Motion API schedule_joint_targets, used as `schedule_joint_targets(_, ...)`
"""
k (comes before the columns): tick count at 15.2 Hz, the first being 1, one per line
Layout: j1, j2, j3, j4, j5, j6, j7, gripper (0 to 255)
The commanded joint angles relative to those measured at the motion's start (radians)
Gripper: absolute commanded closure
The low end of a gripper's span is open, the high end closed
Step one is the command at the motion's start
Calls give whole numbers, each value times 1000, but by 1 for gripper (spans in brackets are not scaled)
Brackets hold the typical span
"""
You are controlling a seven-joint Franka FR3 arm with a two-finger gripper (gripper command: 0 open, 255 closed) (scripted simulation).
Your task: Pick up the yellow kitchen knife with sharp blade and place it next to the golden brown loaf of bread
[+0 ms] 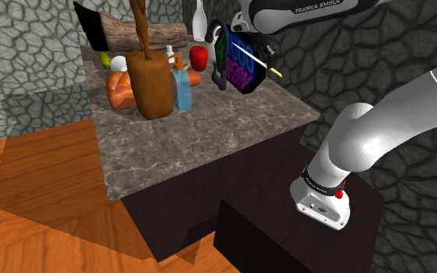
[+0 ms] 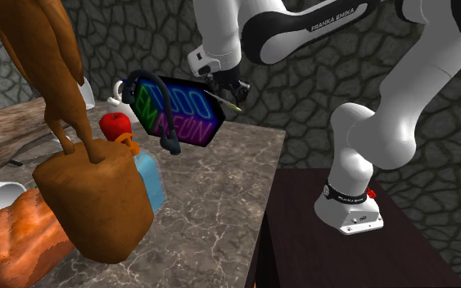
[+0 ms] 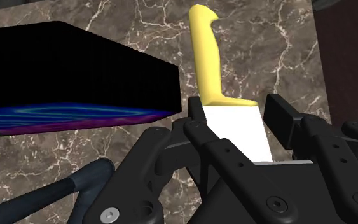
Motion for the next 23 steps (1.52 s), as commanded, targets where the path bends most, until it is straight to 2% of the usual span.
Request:
schedule_joint_targets(1, 15, 59, 22, 54, 20, -10, 25, 255)
schedule_joint_targets(14, 98, 481, 140, 509, 97, -125, 165, 255)
schedule_joint_targets(23, 95, 498, 136, 412, 92, -21, 211, 255)
